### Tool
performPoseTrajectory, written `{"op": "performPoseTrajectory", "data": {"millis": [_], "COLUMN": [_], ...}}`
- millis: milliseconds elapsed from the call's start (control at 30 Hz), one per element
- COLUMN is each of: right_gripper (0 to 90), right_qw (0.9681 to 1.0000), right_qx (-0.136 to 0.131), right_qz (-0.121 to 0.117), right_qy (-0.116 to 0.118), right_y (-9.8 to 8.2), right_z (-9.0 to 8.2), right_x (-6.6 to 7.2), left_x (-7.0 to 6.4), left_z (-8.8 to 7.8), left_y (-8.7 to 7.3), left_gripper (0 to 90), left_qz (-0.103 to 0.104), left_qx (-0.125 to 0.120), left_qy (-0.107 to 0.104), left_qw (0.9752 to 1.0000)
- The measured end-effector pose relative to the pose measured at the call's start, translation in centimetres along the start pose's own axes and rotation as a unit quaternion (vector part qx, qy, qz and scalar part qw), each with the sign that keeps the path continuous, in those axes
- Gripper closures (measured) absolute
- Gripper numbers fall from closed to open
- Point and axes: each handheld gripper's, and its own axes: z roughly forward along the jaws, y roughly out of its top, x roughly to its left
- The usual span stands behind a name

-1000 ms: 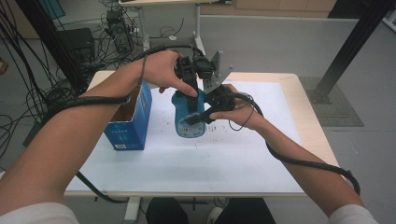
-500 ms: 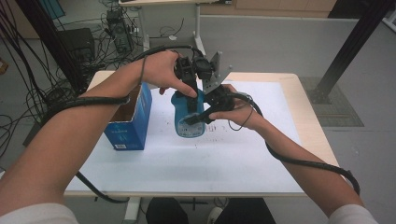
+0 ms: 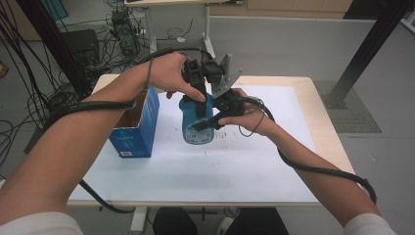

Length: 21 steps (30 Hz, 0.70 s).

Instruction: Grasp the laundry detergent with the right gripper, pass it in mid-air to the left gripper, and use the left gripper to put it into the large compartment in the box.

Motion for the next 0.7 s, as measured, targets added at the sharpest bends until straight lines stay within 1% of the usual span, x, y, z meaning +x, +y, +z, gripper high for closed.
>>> {"op": "performPoseTrajectory", "data": {"millis": [433, 533, 667, 700], "right_gripper": [42.4, 42.4, 42.3, 42.3], "right_qw": [1.0, 1.0, 0.9999, 1.0], "right_qx": [-0.005, -0.007, -0.007, -0.007], "right_qz": [0.002, 0.001, 0.004, 0.002], "right_qy": [0.004, 0.004, 0.006, 0.006], "right_y": [-0.25, -0.25, -0.27, -0.27], "right_z": [0.04, 0.03, 0.09, 0.13], "right_x": [-0.28, -0.38, -0.38, -0.41], "left_x": [0.19, 0.25, 0.24, 0.21], "left_z": [0.07, 0.05, 0.08, 0.11], "left_y": [0.11, 0.06, 0.05, 0.03], "left_gripper": [35.1, 35.2, 35.2, 35.2], "left_qz": [0.001, 0.001, 0.0, -0.001], "left_qx": [0.001, -0.003, 0.0, -0.001], "left_qy": [0.0, 0.0, 0.0, 0.0], "left_qw": [1.0, 1.0, 1.0, 1.0]}}
